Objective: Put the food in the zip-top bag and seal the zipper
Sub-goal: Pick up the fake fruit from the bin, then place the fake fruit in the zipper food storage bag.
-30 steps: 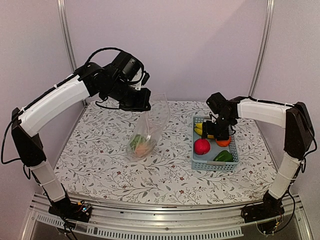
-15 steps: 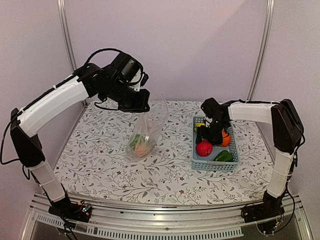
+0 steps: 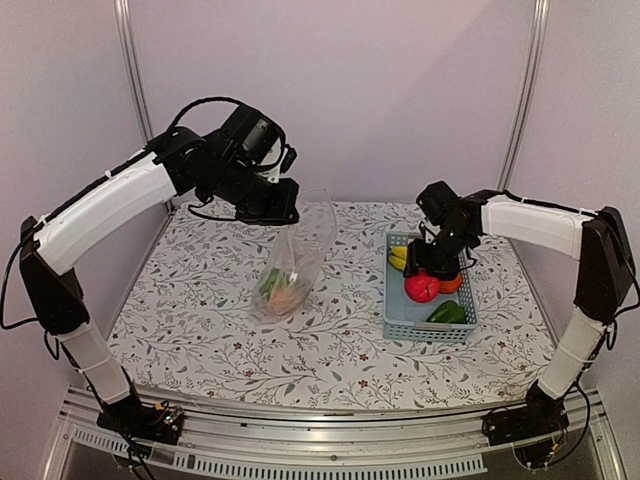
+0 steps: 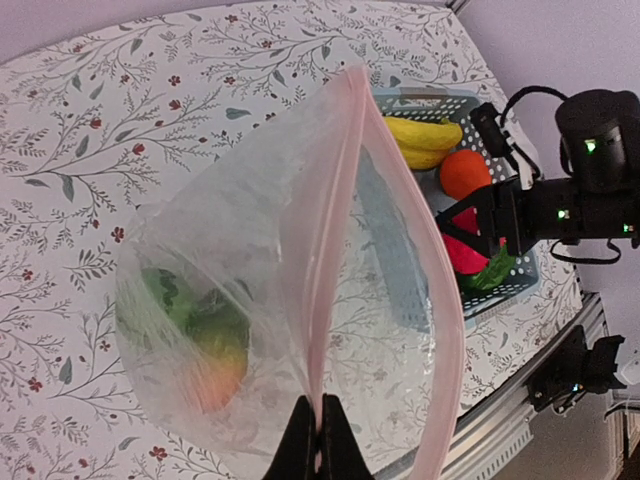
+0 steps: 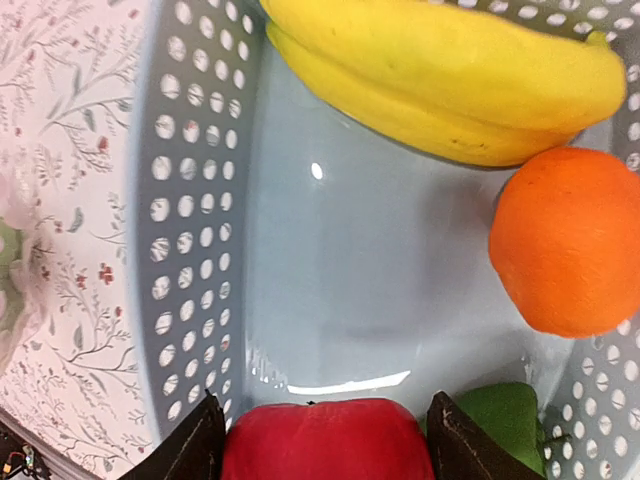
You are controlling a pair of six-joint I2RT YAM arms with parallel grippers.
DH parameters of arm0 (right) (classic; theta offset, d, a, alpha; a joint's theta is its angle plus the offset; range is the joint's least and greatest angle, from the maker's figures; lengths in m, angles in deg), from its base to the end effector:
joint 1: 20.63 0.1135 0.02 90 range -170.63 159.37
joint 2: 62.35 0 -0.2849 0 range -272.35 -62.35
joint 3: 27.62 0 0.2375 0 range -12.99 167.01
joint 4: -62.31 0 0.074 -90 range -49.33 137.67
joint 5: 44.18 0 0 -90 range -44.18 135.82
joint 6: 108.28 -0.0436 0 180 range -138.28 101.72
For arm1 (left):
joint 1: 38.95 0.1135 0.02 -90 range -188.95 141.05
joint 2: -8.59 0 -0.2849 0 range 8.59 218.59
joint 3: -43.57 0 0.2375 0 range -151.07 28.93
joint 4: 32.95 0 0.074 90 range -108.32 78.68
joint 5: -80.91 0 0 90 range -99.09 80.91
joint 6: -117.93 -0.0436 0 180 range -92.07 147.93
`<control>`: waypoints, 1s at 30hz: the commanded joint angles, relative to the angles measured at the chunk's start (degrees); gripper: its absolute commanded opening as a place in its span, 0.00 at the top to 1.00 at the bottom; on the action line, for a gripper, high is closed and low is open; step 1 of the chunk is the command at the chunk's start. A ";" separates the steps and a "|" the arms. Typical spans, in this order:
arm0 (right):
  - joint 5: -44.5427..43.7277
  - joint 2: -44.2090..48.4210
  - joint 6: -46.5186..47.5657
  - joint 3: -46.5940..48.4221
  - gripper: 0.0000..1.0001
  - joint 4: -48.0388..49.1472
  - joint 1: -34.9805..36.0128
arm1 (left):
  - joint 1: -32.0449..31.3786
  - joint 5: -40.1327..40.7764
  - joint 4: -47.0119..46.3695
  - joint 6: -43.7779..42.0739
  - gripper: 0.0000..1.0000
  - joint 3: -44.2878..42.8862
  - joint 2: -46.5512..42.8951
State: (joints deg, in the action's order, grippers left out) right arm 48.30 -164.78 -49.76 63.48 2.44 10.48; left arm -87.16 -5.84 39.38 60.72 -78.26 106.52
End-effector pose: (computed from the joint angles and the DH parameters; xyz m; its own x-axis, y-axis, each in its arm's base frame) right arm 0.3005 0.1835 0.2338 -0.9670 0.0258 -0.2534 -0.0272 0.9788 0.2032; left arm 0.2380 -0.2626 0.4040 -0.8087 0.0934 -0.5808 0.3347 0.8850 -0.3237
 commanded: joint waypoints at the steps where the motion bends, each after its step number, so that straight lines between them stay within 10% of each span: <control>1: -4.11 9.19 0.23 3.92 0.48 -4.32 0.09 | 0.61 -0.84 -1.05 -0.14 0.99 -0.21 -0.18; 9: 1.93 17.03 -2.25 15.66 0.51 4.62 6.35 | 0.81 -1.46 -1.16 0.30 0.99 -1.68 0.60; 21: 3.97 2.31 -4.21 30.09 0.51 19.03 19.15 | 0.90 -2.80 -1.87 2.04 0.99 -3.31 0.30; 26: 0.43 -2.70 -3.87 33.58 0.12 15.21 20.48 | 1.26 -4.02 -1.88 2.18 1.00 -2.57 -0.22; 30: -3.05 1.32 -2.13 32.11 0.10 14.98 20.41 | 1.72 -4.24 -2.71 2.58 1.00 -0.96 -1.10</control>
State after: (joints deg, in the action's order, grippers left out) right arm 49.11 -167.86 -53.30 95.00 17.63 30.70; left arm -86.41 -8.95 38.76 62.69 -80.23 106.72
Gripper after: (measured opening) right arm 0.909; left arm 0.009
